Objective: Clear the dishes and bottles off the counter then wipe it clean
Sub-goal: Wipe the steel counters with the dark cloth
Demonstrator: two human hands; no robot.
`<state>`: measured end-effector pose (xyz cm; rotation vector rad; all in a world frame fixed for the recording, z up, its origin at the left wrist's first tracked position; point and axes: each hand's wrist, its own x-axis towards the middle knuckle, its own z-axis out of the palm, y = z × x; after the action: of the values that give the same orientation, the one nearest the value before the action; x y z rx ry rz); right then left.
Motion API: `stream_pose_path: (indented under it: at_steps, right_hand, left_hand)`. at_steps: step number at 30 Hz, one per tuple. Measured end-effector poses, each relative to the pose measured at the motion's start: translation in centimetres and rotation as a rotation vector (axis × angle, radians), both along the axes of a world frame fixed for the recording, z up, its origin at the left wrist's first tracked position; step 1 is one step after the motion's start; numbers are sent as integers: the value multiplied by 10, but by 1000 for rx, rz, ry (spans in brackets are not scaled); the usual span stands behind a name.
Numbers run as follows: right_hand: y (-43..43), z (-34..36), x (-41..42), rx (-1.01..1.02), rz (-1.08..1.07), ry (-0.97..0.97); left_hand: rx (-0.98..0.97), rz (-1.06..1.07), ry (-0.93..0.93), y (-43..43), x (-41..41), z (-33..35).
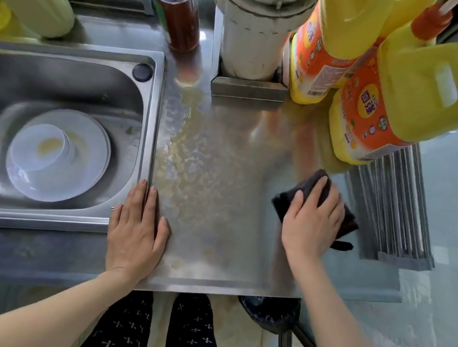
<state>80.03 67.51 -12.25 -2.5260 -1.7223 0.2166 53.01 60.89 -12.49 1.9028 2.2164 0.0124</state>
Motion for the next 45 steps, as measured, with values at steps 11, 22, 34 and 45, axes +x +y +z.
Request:
stream_pose_path:
  at_steps: [11,22,34,45]
  right_hand:
    - [-10,-9,-11,-43,585,-57]
    - [-92,-2,-78,-81,788,29]
    - [15,-3,-89,-42,245,70]
    - [110,-1,-56,-44,151,17]
  left_hand:
    - [12,-19,13,2,-2,-2]
    - [2,-21,-2,2,-1,-1]
    - [15,-10,-5,2,0,-1]
    - [13,-21,7,2,-1,-2]
